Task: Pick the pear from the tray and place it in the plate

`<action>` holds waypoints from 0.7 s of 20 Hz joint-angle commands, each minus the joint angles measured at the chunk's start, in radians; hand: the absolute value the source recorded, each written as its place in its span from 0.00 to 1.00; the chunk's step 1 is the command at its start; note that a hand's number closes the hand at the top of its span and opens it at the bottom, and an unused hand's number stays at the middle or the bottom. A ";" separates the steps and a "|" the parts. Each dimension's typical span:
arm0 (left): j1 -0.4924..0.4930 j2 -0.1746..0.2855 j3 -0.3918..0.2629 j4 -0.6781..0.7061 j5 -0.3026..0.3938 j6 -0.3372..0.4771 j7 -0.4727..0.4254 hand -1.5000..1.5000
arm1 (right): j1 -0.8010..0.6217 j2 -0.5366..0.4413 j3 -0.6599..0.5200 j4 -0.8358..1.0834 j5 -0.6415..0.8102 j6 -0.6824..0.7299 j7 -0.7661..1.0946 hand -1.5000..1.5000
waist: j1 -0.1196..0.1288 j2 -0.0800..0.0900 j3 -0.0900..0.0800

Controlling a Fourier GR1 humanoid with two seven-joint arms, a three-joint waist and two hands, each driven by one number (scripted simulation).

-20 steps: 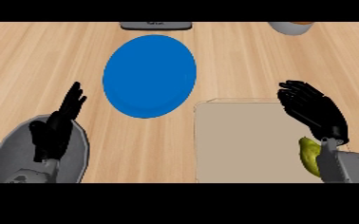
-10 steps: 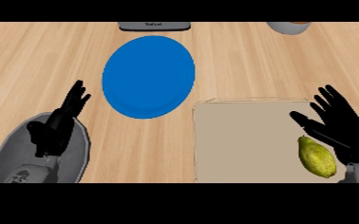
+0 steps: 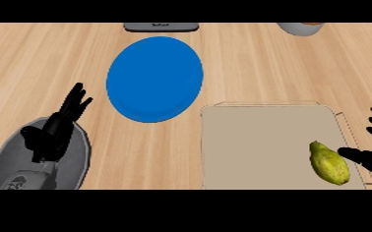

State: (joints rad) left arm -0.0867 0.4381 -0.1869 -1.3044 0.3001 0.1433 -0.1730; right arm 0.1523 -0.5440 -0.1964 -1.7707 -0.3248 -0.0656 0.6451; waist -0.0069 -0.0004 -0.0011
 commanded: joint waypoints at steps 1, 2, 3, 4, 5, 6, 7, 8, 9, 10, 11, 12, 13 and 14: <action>-0.026 0.017 0.025 0.022 0.011 -0.041 0.004 0.50 | 0.009 -0.102 0.027 0.013 -0.033 0.157 0.081 0.00 | 0.004 0.001 0.001; -0.037 -0.033 -0.001 0.045 -0.023 0.017 0.005 0.50 | 0.014 -0.142 0.021 0.016 -0.068 0.215 0.114 0.00 | -0.001 0.002 0.000; 0.035 -0.003 -0.004 -0.017 -0.014 -0.006 0.007 0.50 | 0.046 -0.155 0.012 0.021 -0.094 0.269 0.099 0.00 | 0.007 -0.002 0.001; -0.008 -0.018 -0.011 -0.021 -0.025 0.005 0.013 0.50 | -0.019 -0.205 0.014 0.055 -0.125 0.310 0.157 0.00 | 0.015 0.001 0.001; 0.053 -0.029 -0.026 -0.052 -0.034 0.018 0.010 0.50 | 0.032 -0.189 0.007 0.060 -0.136 0.342 0.133 0.00 | 0.011 -0.002 0.002; 0.004 -0.008 0.014 -0.001 -0.023 -0.019 -0.006 0.50 | -0.039 -0.193 0.022 0.078 -0.135 0.332 0.187 0.00 | 0.012 0.001 0.001; 0.008 0.009 0.034 0.000 -0.006 -0.052 0.004 0.50 | -0.072 -0.191 0.005 0.117 -0.160 0.356 0.195 0.00 | 0.012 0.001 0.001; 0.042 -0.040 -0.006 -0.020 -0.051 0.001 -0.010 0.50 | -0.035 -0.198 -0.015 0.144 -0.172 0.398 0.181 0.00 | 0.009 0.000 0.001; 0.032 0.014 0.053 -0.021 -0.018 -0.043 -0.002 0.50 | -0.059 -0.192 -0.007 0.088 -0.200 0.375 0.263 0.00 | 0.010 0.000 0.001; 0.006 -0.042 0.016 -0.036 -0.041 -0.018 0.020 0.50 | -0.040 -0.149 0.036 0.091 -0.140 0.369 0.233 0.00 | 0.007 0.000 0.001; 0.081 -0.029 0.012 -0.048 -0.055 -0.022 -0.025 0.50 | -0.070 -0.215 -0.009 0.131 -0.200 0.429 0.279 0.00 | 0.012 0.000 0.001; 0.024 -0.013 0.050 0.007 -0.035 -0.051 0.001 0.50 | -0.082 -0.203 0.018 0.158 -0.161 0.436 0.274 0.00 | 0.010 0.001 0.001; 0.045 -0.052 0.025 -0.022 -0.055 -0.028 0.000 0.50 | -0.032 -0.213 -0.018 0.136 -0.182 0.487 0.259 0.00 | 0.005 0.000 0.001; 0.059 -0.048 0.029 -0.064 -0.066 -0.024 0.019 0.50 | -0.104 -0.151 0.048 0.162 -0.104 0.415 0.283 0.00 | 0.012 0.000 0.001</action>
State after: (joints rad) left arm -0.0485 0.4080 -0.1628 -1.3323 0.2564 0.1174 -0.1704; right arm 0.0950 -0.7245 -0.1842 -1.6464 -0.4730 0.3308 0.8821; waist 0.0020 -0.0002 -0.0003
